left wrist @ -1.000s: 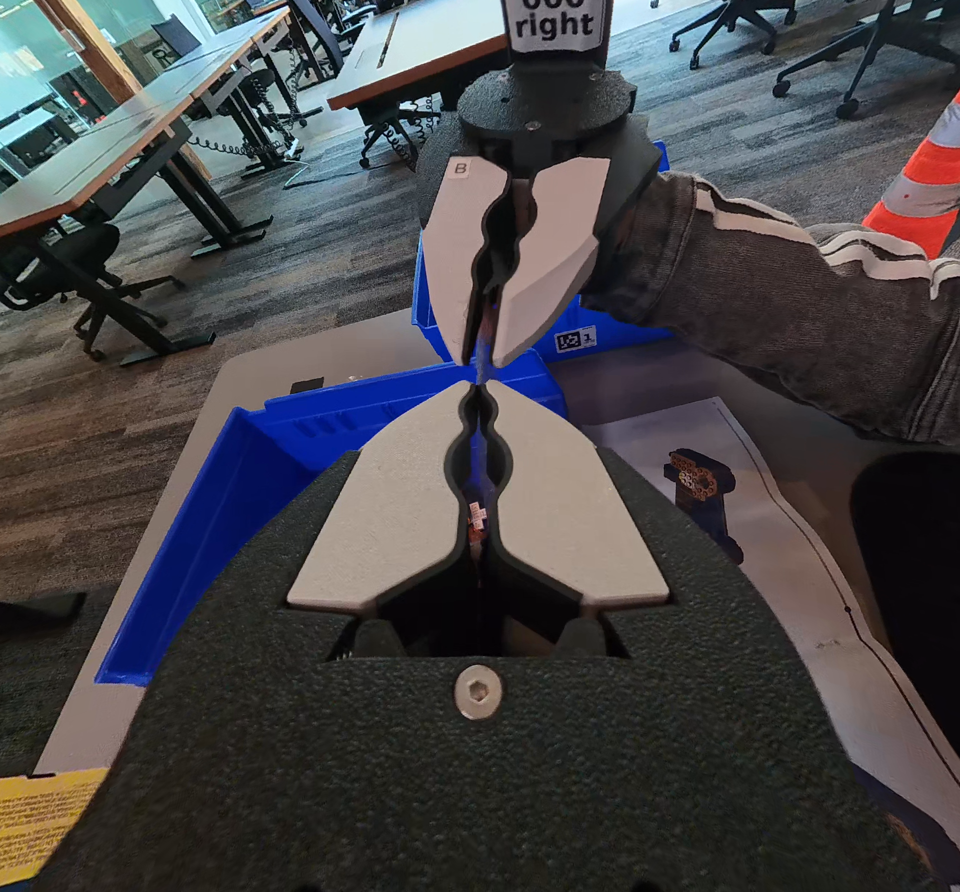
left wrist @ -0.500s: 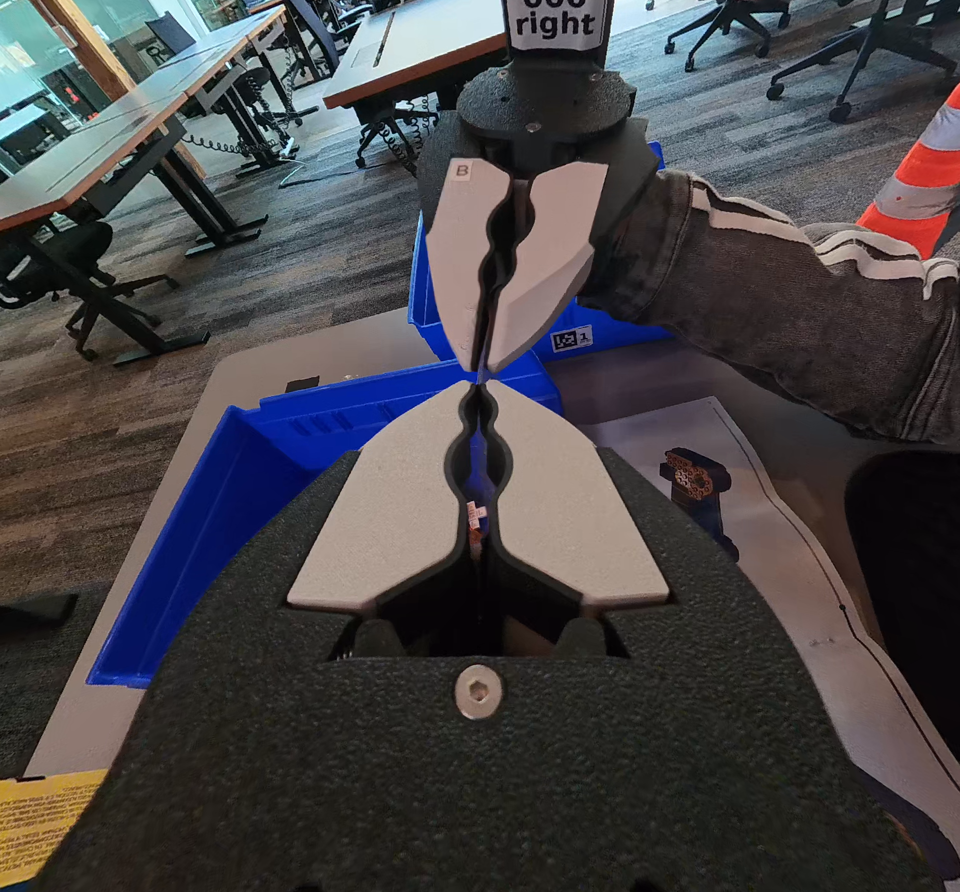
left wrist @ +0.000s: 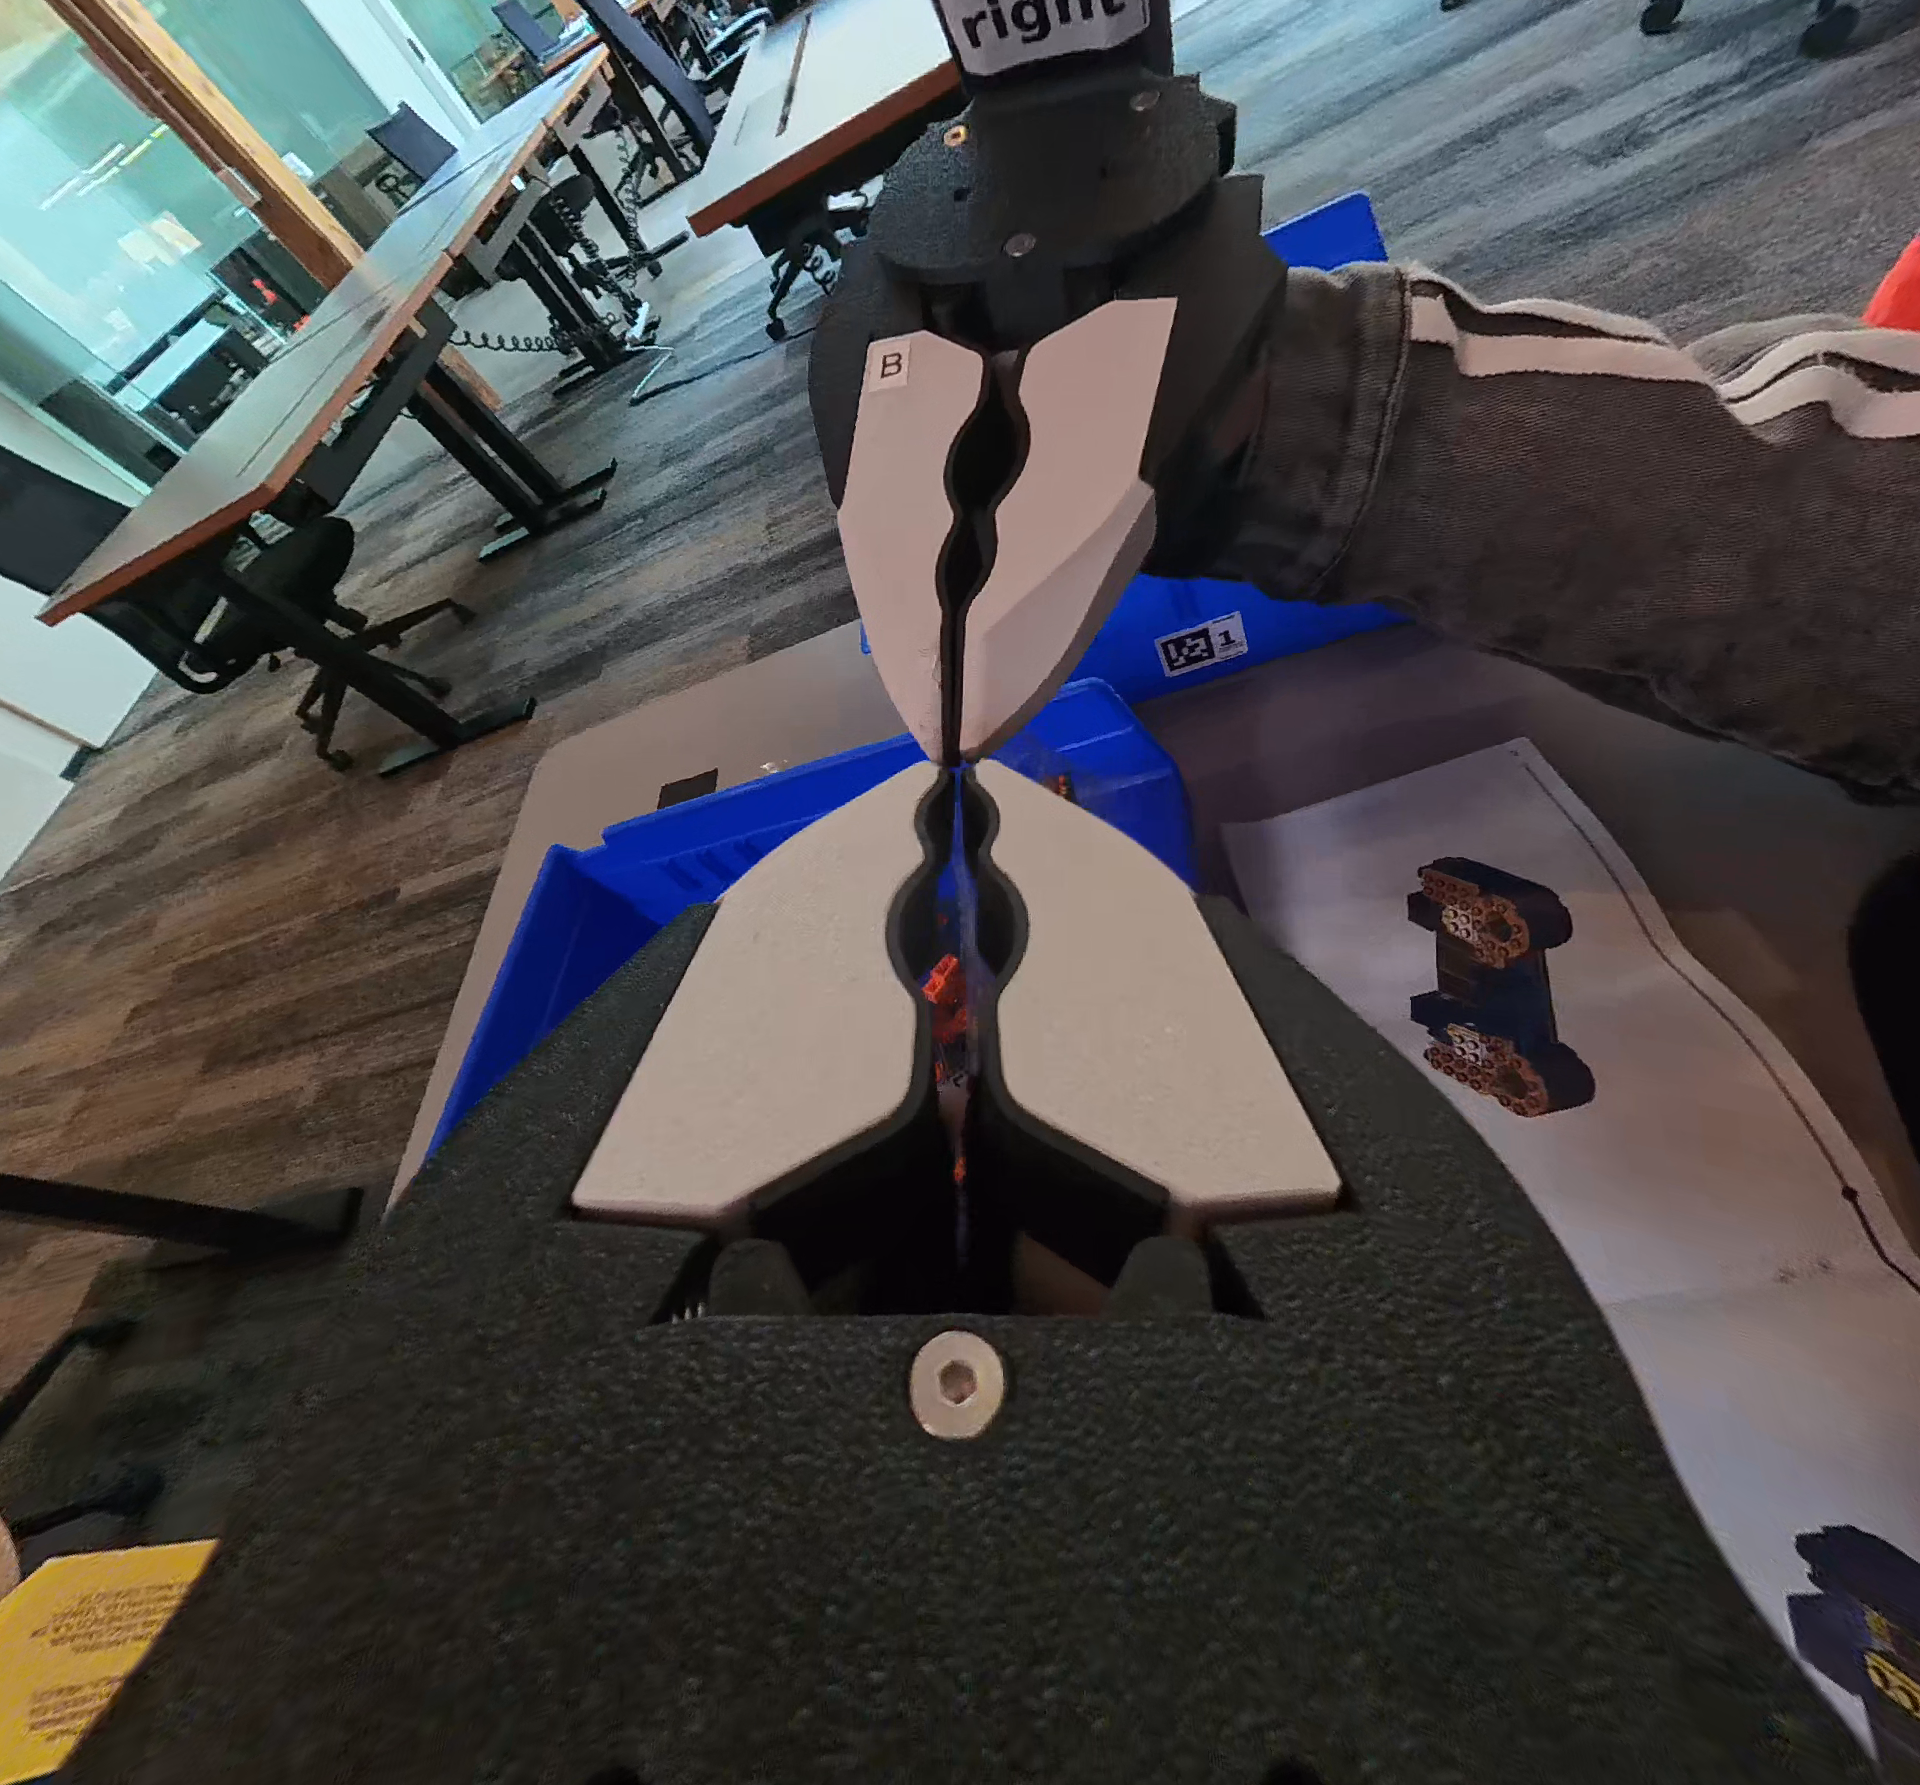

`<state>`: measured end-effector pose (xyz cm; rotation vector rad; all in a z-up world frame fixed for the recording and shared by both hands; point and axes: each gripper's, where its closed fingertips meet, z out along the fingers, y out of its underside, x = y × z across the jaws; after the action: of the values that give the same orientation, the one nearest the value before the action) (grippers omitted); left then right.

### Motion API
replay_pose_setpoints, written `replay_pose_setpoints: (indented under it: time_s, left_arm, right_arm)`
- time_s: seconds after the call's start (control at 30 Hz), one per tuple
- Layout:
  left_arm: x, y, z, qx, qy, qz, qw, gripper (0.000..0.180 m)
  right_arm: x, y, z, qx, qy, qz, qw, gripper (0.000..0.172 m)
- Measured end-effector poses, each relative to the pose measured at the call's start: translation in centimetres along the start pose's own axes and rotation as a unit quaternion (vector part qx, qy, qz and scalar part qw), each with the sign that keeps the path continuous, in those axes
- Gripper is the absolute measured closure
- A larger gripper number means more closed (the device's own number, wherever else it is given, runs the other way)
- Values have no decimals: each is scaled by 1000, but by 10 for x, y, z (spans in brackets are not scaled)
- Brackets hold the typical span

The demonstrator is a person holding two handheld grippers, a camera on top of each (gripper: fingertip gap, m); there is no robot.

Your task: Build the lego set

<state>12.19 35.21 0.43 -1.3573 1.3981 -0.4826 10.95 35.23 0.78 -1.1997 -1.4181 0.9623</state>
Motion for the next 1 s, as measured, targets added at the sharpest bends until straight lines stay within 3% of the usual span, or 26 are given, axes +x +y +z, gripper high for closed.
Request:
replay_pose_setpoints:
  time_s: [0.1, 0.17, 0.3, 0.5, 0.73, 0.77, 0.8, 0.87, 0.93, 1.0]
  left_arm:
    - [-2, -2, 0, 2, -20, 16, 1000, 180]
    - [-6, -5, 0, 2, -67, 74, 995, 180]
    - [-16, -2, 0, -48, -166, 222, 959, 180]
    - [-28, 21, -2, -115, -219, 296, 922, 180]
    - [-36, 51, -6, -137, -222, 275, 925, 180]
    - [-16, 46, 4, -94, -170, 259, 946, 180]
    - [2, 39, 15, -74, -142, 259, 952, 180]
    - [-8, 50, 26, -132, -188, 315, 921, 180]
    - [-15, 59, 26, -109, -172, 231, 951, 180]
    - [-18, 56, 21, -77, -175, 201, 961, 180]
  right_arm:
    - [3, -2, -1, 5, 5, 17, 1000, 172]
    - [8, -5, -1, 10, 12, 48, 999, 172]
    - [15, -5, 1, 16, 18, 103, 994, 172]
    - [29, 11, 17, -10, 51, 171, 984, 172]
    - [45, 32, 41, -19, 83, 225, 971, 171]
    - [66, 45, 38, -41, 166, 213, 962, 172]
    - [76, 55, 40, -58, 198, 197, 958, 172]
    - [66, 50, 55, -24, 132, 235, 963, 172]
    - [72, 58, 49, -34, 151, 225, 962, 172]
    - [79, 62, 40, -16, 156, 247, 956, 172]
